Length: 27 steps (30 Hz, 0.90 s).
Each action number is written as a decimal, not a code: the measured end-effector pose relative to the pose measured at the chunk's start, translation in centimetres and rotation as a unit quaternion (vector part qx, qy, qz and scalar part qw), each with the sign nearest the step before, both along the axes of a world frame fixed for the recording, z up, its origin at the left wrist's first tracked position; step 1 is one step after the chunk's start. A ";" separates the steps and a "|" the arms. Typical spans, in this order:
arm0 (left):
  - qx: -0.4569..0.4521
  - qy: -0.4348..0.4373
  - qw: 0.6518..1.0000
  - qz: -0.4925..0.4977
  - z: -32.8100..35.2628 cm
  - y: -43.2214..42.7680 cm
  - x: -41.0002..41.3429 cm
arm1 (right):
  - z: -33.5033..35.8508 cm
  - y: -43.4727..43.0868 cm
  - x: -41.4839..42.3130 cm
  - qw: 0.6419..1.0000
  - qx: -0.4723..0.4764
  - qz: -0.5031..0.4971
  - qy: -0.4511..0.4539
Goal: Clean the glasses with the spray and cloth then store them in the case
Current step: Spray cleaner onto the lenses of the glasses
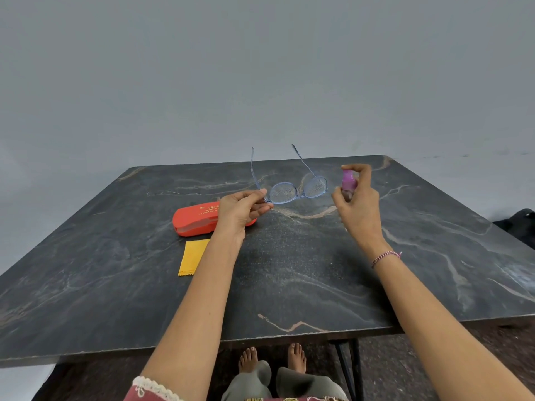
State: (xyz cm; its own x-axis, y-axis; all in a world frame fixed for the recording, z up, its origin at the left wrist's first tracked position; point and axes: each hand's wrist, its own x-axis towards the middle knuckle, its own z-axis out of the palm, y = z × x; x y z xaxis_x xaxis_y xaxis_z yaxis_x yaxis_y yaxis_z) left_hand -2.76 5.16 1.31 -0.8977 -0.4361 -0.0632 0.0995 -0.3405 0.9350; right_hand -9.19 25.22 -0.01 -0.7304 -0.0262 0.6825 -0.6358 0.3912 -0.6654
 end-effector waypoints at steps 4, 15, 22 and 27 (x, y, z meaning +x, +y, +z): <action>-0.004 0.002 1.000 0.007 0.0 -0.1 0.0 | -0.6 0.4 -0.8 1.000 0.003 -0.003 -0.011; -0.081 0.014 0.995 0.055 -0.5 -0.3 -0.3 | -1.8 0.8 -1.8 0.987 0.079 0.093 -0.100; -0.094 0.038 0.992 0.081 -0.2 -0.3 0.1 | -2.4 1.2 -2.7 0.986 0.086 0.087 -0.113; -0.099 0.052 0.987 0.112 -0.1 -0.8 0.9 | -2.0 1.1 -1.7 0.989 0.041 0.085 -0.114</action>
